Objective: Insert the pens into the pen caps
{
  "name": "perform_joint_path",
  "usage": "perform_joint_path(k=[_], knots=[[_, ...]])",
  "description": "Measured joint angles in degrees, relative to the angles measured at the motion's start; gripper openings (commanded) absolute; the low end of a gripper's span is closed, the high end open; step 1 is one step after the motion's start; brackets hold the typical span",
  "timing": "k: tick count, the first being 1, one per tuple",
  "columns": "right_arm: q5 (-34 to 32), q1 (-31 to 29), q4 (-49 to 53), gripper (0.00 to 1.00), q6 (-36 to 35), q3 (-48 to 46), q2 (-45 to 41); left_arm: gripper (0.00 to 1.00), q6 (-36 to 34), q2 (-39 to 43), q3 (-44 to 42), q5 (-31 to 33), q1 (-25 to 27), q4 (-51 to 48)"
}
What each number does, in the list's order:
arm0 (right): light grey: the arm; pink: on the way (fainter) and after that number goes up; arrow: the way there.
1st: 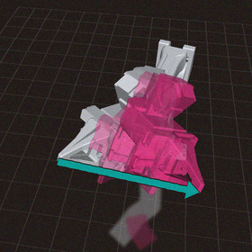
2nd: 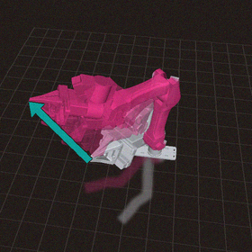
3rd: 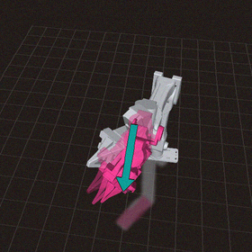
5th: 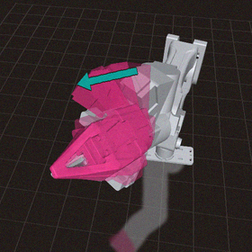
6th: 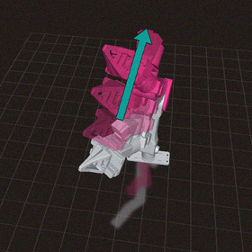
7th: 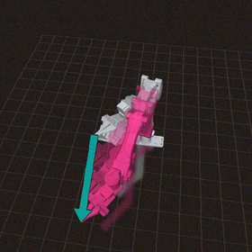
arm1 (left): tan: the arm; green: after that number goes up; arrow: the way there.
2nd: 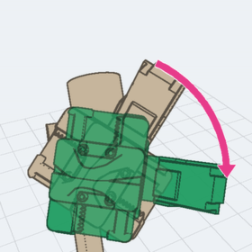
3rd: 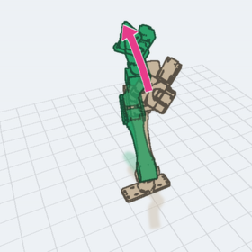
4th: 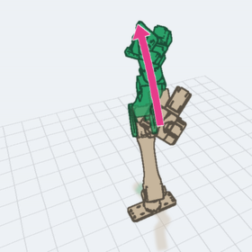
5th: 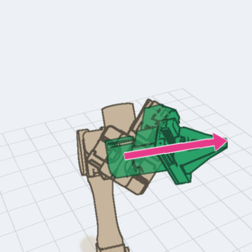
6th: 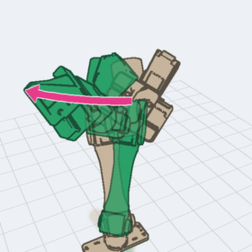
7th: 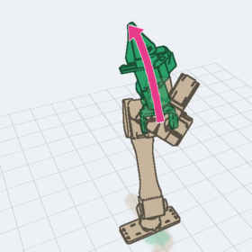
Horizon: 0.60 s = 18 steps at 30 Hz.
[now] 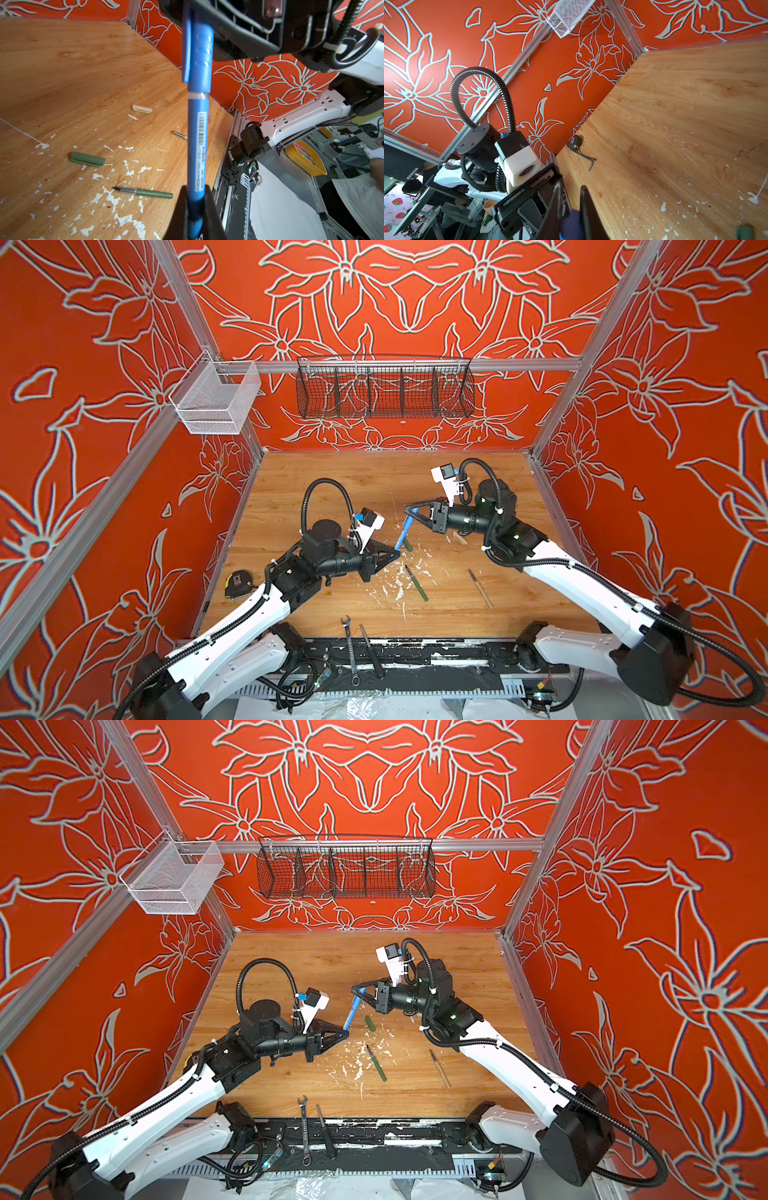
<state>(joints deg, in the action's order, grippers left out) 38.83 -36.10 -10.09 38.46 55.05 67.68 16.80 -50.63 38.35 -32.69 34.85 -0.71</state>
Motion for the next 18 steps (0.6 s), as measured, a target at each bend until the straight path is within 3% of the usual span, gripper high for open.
perform_joint_path(k=[18], knots=[[-6.6, 0.3, -11.8, 0.0, 5.8, -3.1, 2.8, 0.0, -0.2, -6.3, 6.1, 5.4, 0.0, -0.8]])
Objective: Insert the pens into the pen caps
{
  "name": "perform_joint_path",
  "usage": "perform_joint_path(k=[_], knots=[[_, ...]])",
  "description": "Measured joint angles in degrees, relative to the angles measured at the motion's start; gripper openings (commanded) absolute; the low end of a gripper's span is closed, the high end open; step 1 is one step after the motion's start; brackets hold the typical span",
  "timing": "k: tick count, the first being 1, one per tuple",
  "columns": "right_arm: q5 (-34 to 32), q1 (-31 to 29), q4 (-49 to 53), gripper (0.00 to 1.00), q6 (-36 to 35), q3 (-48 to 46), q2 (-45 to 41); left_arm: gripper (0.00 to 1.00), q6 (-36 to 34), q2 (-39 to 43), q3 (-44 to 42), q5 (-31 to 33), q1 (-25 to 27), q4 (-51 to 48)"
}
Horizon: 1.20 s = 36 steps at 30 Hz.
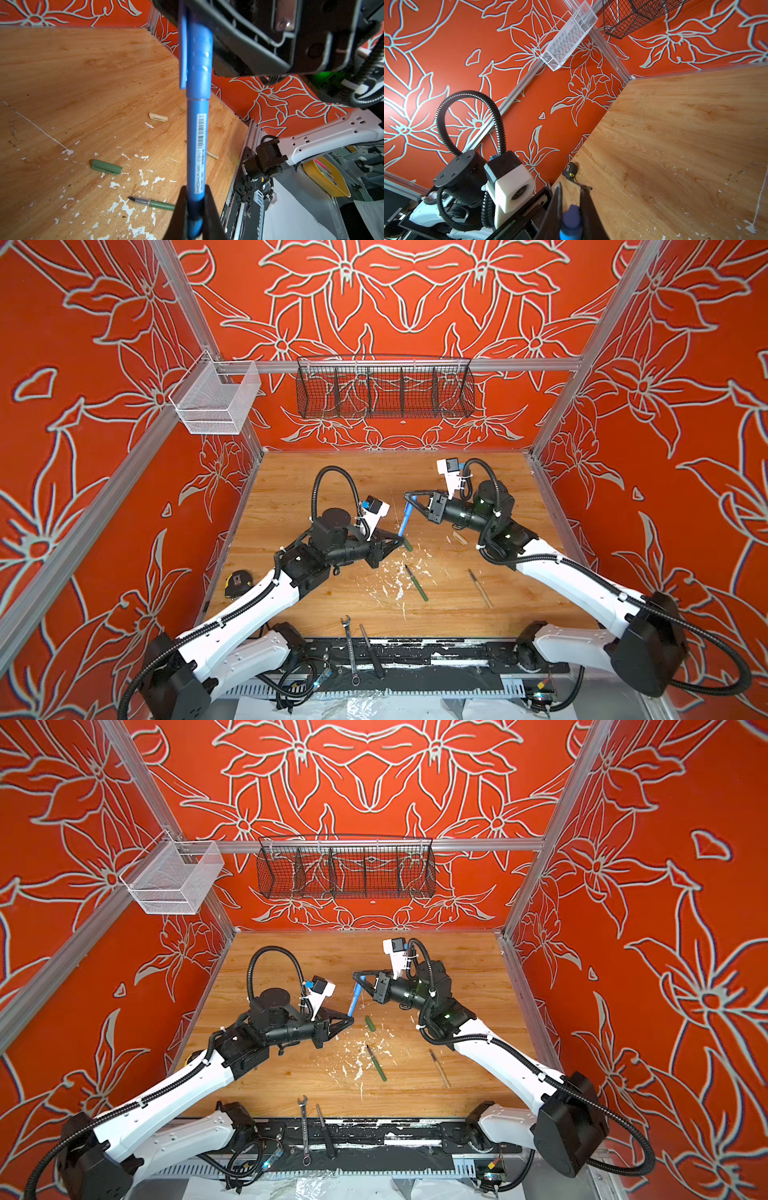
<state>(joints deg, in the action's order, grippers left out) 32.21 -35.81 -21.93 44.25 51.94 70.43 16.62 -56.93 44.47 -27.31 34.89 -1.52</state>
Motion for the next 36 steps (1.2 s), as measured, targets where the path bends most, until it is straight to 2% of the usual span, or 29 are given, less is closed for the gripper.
perform_joint_path(k=[21, 30, 36], knots=[[-12.0, -1.7, -6.3, 0.0, 3.8, -4.5, -0.4, 0.0, 1.0, -6.2, 0.9, -5.1, -3.4, 5.0], [-13.9, -1.8, -3.7, 0.0, 3.7, -4.1, -1.2, 0.0, 0.5, -8.4, 3.1, -8.5, -4.6, 3.7], [-15.6, -1.8, 2.4, 0.0, 1.4, -1.7, -2.8, 0.0, 0.1, -11.6, 5.6, -12.6, -5.4, 3.7]])
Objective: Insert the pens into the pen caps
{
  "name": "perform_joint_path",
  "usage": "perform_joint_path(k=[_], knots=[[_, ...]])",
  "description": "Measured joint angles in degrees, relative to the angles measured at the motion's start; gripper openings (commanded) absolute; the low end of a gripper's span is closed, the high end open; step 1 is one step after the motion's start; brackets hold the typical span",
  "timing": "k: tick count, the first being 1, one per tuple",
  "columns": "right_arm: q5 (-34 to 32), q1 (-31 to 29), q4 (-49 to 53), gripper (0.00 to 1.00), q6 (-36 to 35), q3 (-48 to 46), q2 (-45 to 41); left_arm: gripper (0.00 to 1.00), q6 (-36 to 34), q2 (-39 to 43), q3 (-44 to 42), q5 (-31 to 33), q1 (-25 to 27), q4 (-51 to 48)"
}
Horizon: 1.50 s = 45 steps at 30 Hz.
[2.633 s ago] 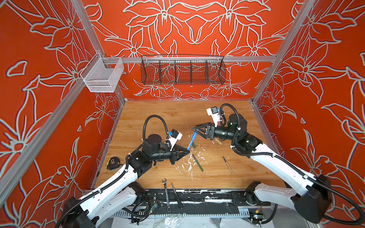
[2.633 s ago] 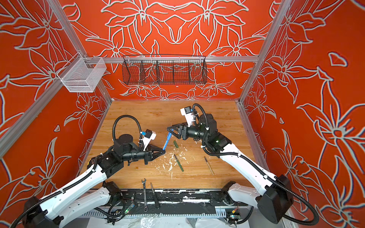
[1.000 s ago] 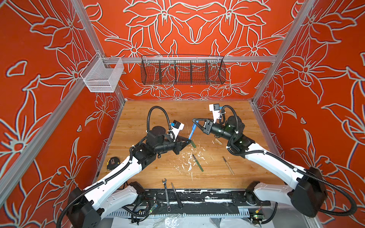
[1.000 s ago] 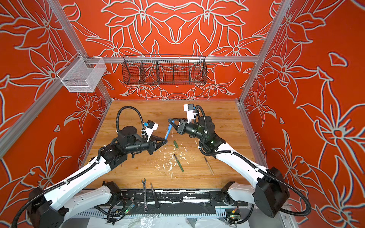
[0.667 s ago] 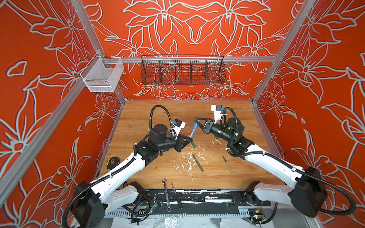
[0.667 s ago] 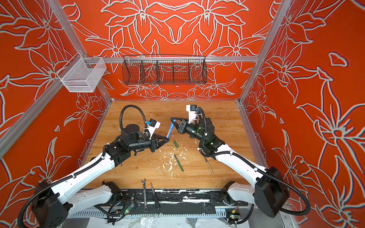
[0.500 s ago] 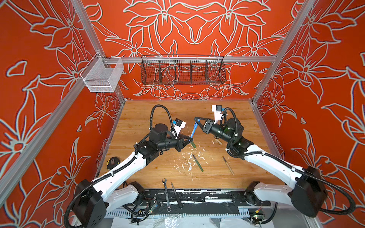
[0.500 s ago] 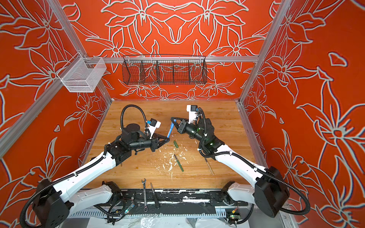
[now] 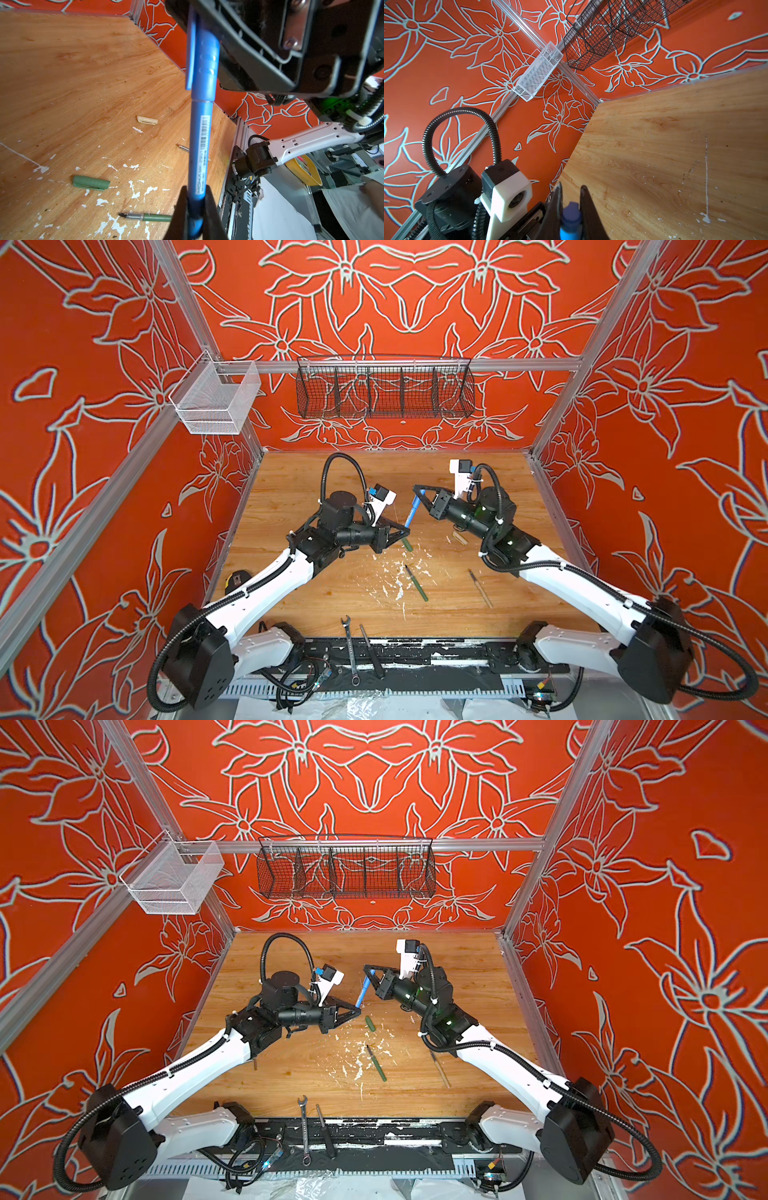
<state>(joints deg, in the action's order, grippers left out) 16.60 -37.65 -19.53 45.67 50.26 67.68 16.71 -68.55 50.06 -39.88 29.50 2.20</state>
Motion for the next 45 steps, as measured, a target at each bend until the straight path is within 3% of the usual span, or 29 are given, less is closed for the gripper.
perform_joint_path(k=[7, 16, 21, 25, 34, 45], knots=[[-0.4, 0.0, 3.6, 0.0, -1.7, 0.5, -2.2, 0.0, -0.4, -1.6, 1.3, -4.1, -0.5, 0.0], [-3.7, -0.1, -1.0, 0.0, 2.1, -5.0, -6.8, 0.0, 0.1, -2.1, 1.4, -6.8, -0.9, 2.9], [-4.8, -0.8, 3.5, 0.33, 0.8, -4.0, -9.2, 0.0, 0.8, -2.3, 1.5, -8.6, -1.6, 5.5], [4.4, -5.2, 15.5, 0.58, -2.3, -3.9, -11.1, 0.0, 3.1, -1.2, 1.9, -1.0, -5.6, 12.5], [10.6, -0.5, 29.9, 0.72, -8.9, 4.2, -12.6, 0.0, 2.3, 8.3, -8.1, 0.6, -3.4, 11.5], [15.0, 2.1, 31.2, 0.73, -13.3, 11.0, -8.9, 0.0, 1.6, 17.5, -14.6, 1.2, 1.9, 6.3]])
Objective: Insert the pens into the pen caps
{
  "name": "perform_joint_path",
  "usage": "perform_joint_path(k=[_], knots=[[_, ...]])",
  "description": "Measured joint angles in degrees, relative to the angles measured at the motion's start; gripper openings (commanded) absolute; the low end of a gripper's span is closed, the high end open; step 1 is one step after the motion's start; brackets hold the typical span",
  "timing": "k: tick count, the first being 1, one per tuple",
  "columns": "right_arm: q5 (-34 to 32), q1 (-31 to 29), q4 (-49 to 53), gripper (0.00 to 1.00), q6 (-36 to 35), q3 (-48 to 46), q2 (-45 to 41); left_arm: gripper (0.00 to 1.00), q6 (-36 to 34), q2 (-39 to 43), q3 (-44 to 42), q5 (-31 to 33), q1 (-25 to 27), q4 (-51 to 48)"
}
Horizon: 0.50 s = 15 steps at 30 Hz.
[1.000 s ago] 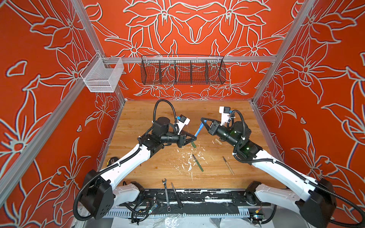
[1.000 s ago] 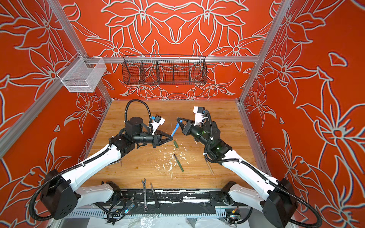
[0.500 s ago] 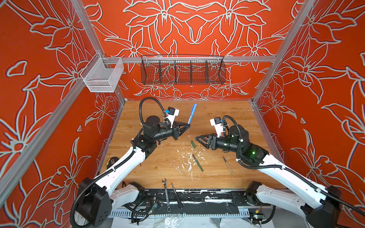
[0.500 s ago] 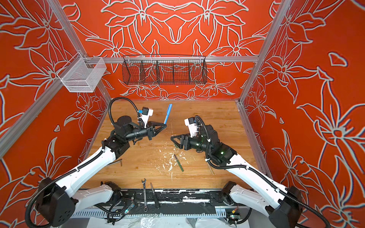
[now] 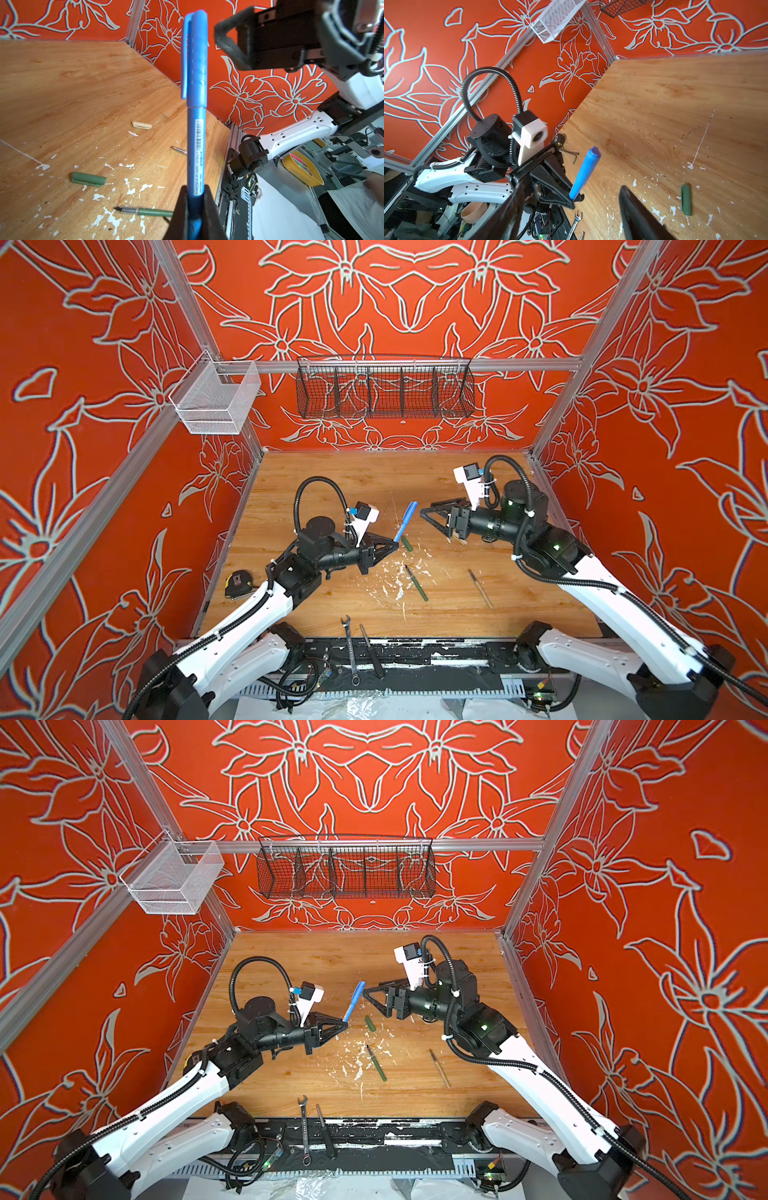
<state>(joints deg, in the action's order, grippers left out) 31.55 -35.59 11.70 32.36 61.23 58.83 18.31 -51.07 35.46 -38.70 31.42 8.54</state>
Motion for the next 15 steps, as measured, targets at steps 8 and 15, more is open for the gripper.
perform_joint_path(k=[8, 15], knots=[[2.5, 0.0, -2.7, 0.73, 0.9, 0.0, 3.8, 0.0, 0.0, 1.7, 0.0, 0.7, 1.3, -0.5], [3.8, 0.0, -7.1, 0.67, 2.4, 0.0, 4.8, 0.0, -0.1, 1.4, 0.0, 1.2, 1.6, -1.4]])
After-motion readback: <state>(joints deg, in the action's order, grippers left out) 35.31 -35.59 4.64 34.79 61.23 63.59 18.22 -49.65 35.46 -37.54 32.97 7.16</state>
